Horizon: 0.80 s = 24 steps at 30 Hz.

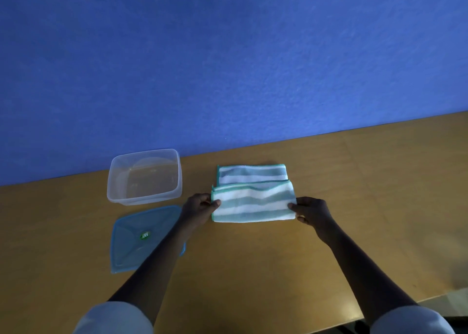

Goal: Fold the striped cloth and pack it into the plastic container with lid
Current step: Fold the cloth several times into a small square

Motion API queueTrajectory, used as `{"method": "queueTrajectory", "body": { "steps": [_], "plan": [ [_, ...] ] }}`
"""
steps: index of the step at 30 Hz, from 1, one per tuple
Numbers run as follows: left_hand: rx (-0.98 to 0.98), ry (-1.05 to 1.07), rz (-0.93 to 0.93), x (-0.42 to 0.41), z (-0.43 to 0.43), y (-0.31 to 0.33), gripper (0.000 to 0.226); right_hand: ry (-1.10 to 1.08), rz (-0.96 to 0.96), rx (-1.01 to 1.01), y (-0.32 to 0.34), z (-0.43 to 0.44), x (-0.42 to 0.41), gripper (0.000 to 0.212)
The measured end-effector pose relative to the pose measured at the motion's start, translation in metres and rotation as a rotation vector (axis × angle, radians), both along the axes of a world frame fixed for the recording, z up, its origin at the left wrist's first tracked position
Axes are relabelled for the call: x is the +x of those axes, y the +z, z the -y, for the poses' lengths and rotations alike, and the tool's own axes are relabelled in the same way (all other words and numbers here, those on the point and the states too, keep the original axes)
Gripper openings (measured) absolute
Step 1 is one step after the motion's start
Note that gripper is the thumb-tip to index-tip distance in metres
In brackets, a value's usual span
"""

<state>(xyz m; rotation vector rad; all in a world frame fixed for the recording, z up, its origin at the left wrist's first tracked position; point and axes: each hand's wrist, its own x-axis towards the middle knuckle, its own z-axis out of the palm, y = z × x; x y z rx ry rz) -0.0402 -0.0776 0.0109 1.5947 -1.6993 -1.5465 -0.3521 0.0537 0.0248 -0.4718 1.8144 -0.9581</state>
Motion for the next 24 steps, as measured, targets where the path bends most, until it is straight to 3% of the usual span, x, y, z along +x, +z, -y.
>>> {"method": "queueTrajectory", "body": {
  "steps": [4,13,21,24],
  "plan": [
    [-0.041,-0.113,-0.007,-0.004,-0.006,-0.004,0.033,0.065,-0.275,-0.075,-0.009,0.0,0.007,0.006],
    [-0.204,-0.131,0.151,0.002,-0.018,-0.025,0.022,0.202,-0.423,-0.041,-0.028,-0.013,0.013,0.008],
    [-0.282,0.04,0.21,-0.017,0.002,-0.027,0.02,0.177,-0.513,-0.07,-0.022,0.011,0.01,0.01],
    [-0.156,0.155,0.147,-0.025,0.012,-0.029,0.025,0.177,-0.565,-0.049,-0.022,0.03,0.01,0.015]
  ]
}}
